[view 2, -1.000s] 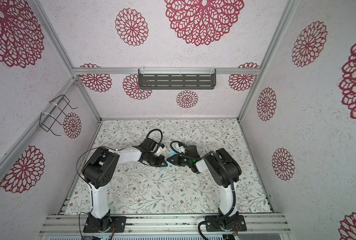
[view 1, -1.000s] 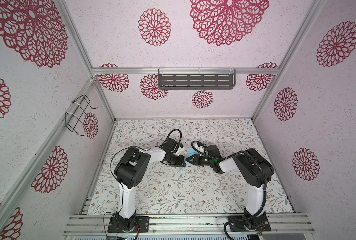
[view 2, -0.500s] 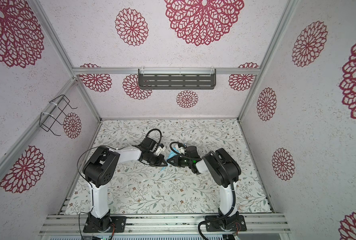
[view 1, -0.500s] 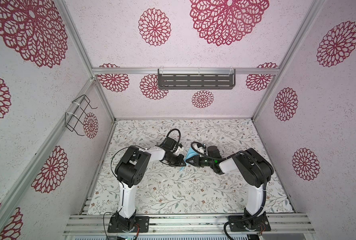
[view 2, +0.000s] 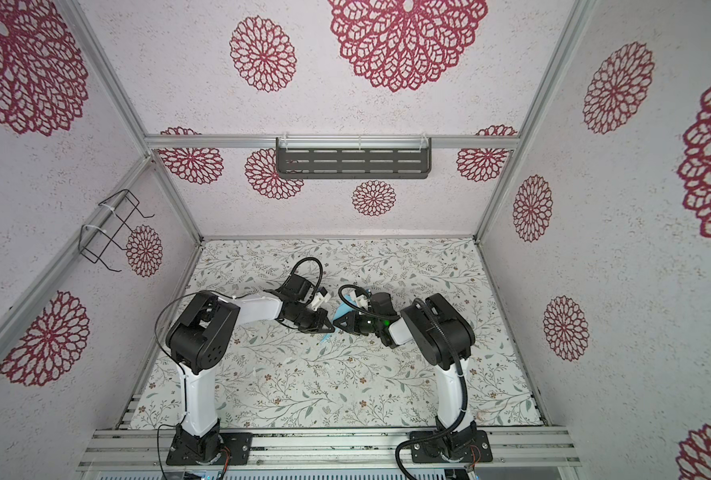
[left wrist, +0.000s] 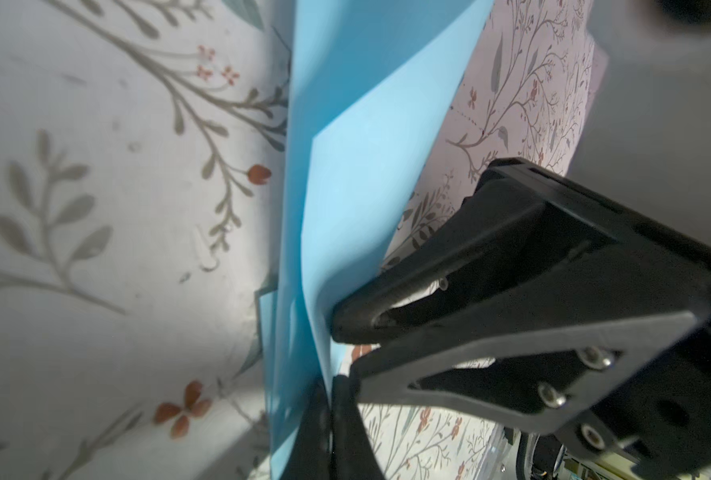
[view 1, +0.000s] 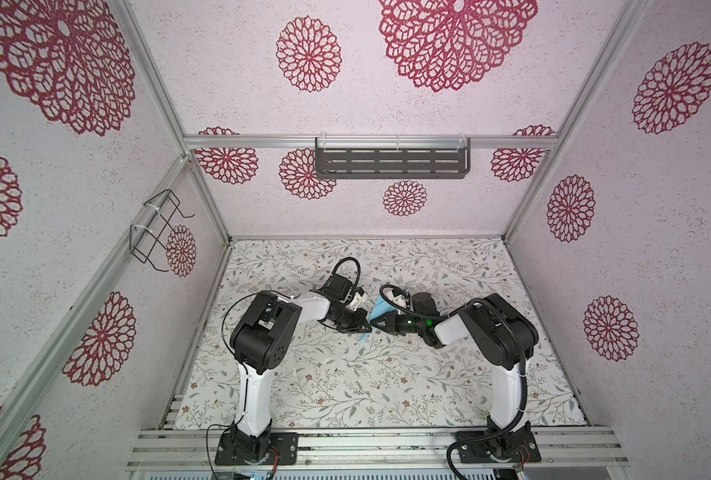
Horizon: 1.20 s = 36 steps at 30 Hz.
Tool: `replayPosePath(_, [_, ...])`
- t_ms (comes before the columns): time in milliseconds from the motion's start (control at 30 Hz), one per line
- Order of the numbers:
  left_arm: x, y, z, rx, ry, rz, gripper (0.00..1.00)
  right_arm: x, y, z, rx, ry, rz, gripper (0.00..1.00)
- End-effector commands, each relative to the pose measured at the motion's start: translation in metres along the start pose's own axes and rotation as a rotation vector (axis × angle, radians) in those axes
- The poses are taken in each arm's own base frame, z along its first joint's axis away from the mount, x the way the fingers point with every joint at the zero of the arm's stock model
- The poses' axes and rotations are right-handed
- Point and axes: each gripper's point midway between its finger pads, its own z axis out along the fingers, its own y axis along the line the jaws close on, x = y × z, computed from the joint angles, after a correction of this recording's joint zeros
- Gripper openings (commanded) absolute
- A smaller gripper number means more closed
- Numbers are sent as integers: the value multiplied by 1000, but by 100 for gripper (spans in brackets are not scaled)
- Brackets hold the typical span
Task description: Fold a paper plane with a square sheet of paper (pick it up from the middle)
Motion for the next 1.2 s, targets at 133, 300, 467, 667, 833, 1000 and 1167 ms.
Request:
replayPosePath(133, [23, 41, 9, -132, 65, -91, 12, -6, -14, -1, 49, -28, 31, 21])
replayPosePath(300, [17, 29, 0, -108, 38, -86, 16, 1, -24, -3, 100, -16, 69, 20])
replayPosePath(467, [17, 24, -8, -108, 21, -88, 16, 5, -32, -4, 141, 0, 91, 20])
replayPosePath(667, [16, 19, -18, -113, -10, -79, 15, 7, -37, -3, 168, 10, 101, 20])
replayPosePath(833, [18, 22, -19, -128, -10, -78, 14, 9, -42, -4, 189, 19, 110, 20])
replayPosePath(1000, [24, 26, -15, -133, 9, -93, 11, 10, -44, -4, 200, 24, 117, 20])
replayPosePath(1167, [34, 31, -17, -169, 41, -102, 11, 12, -47, -4, 211, 30, 128, 19])
